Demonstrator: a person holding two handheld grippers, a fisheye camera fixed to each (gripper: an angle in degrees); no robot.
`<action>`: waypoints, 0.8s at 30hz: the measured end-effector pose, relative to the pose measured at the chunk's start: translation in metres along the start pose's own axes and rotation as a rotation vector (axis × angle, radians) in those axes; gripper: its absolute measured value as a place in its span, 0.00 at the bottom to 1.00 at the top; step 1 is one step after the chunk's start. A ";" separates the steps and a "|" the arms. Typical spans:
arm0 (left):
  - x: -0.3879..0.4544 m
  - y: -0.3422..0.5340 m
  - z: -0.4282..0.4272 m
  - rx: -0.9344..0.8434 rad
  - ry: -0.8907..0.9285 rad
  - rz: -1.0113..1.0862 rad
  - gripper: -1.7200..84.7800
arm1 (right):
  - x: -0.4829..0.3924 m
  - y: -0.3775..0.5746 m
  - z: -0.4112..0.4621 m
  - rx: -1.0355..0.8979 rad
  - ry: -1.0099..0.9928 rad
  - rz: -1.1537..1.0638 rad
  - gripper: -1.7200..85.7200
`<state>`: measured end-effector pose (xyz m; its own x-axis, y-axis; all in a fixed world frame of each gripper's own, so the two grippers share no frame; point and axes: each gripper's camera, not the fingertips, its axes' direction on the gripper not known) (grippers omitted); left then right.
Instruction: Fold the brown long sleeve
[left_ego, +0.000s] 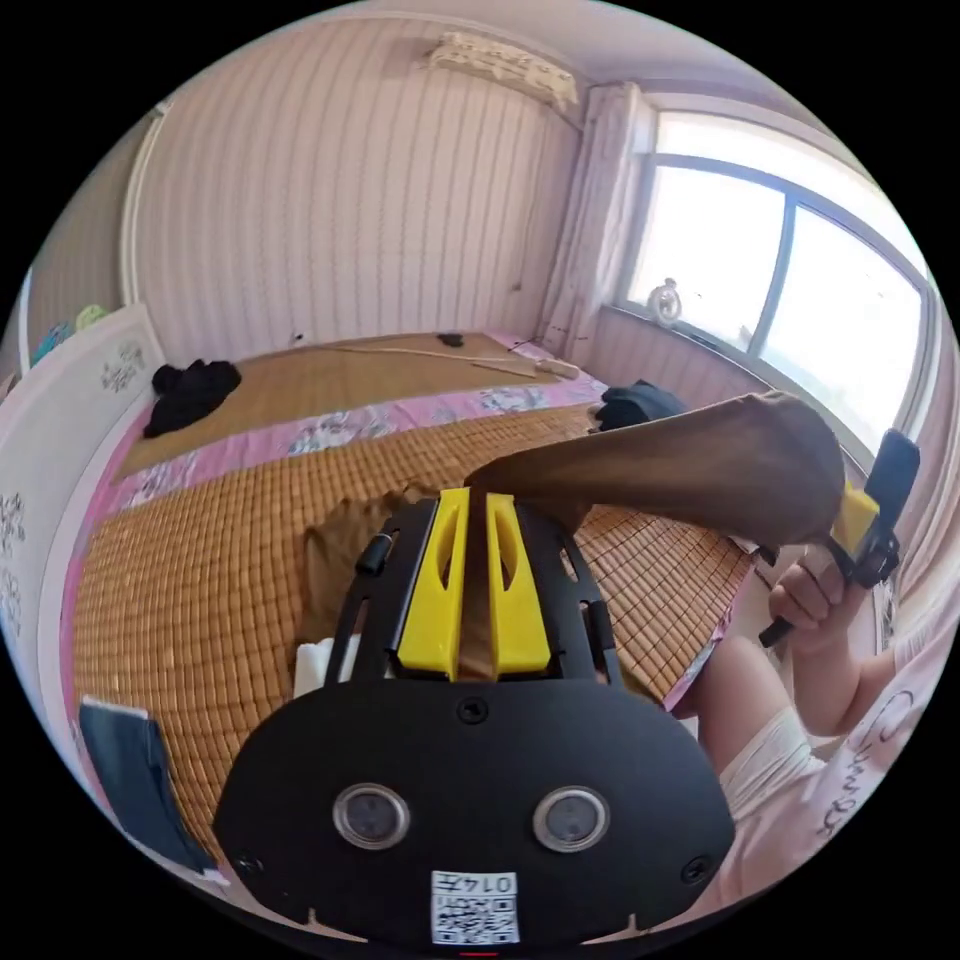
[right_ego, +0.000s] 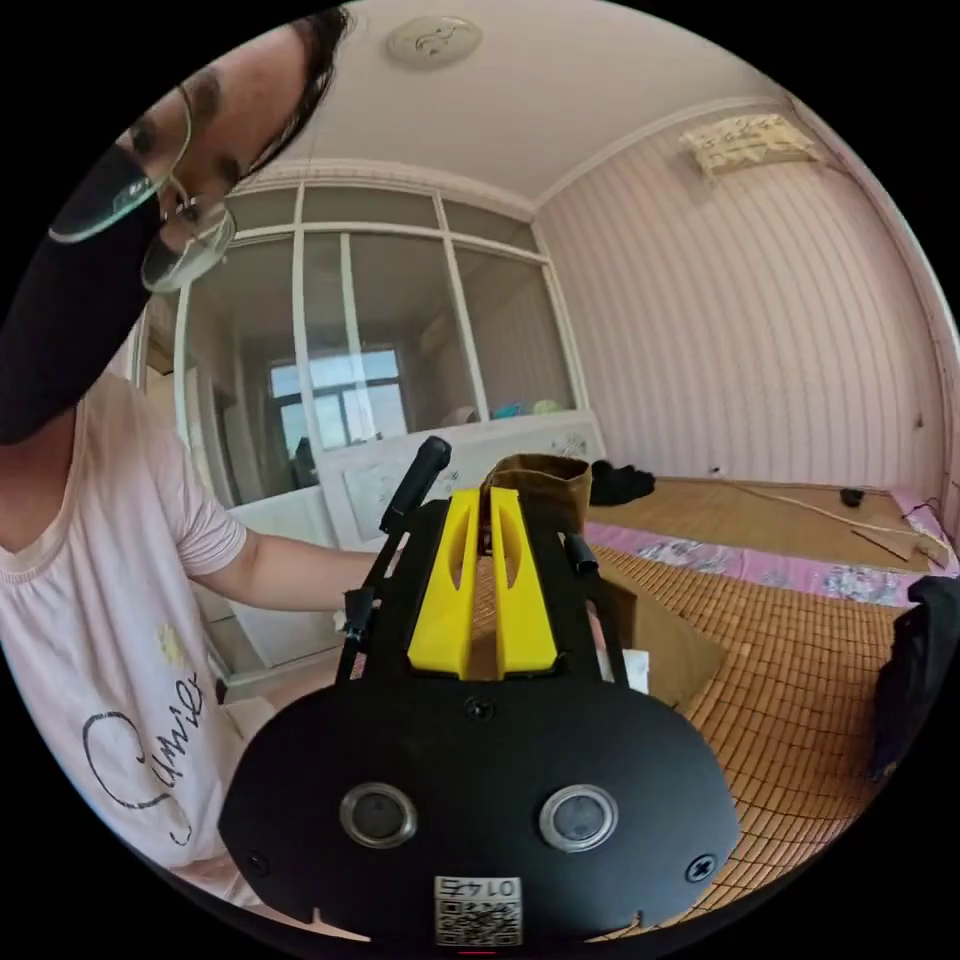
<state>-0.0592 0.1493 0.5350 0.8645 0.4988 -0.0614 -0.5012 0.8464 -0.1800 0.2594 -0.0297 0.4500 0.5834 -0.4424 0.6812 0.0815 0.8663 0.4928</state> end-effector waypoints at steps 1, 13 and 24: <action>-0.026 0.030 -0.013 -0.050 -0.047 -0.062 0.06 | -0.011 0.009 0.034 -0.121 -0.085 0.009 0.04; -0.129 0.191 -0.068 -0.337 -0.107 -0.403 0.07 | -0.066 0.084 0.188 -0.838 -0.142 0.113 0.05; -0.174 0.161 -0.028 -0.407 -0.178 -0.401 0.08 | -0.085 0.027 0.341 -0.962 0.127 -0.190 0.12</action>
<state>-0.2896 0.1933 0.4890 0.9462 0.2080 0.2480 -0.0514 0.8531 -0.5192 -0.0633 -0.0479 0.5905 0.5707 -0.6139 0.5454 0.7717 0.6279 -0.1007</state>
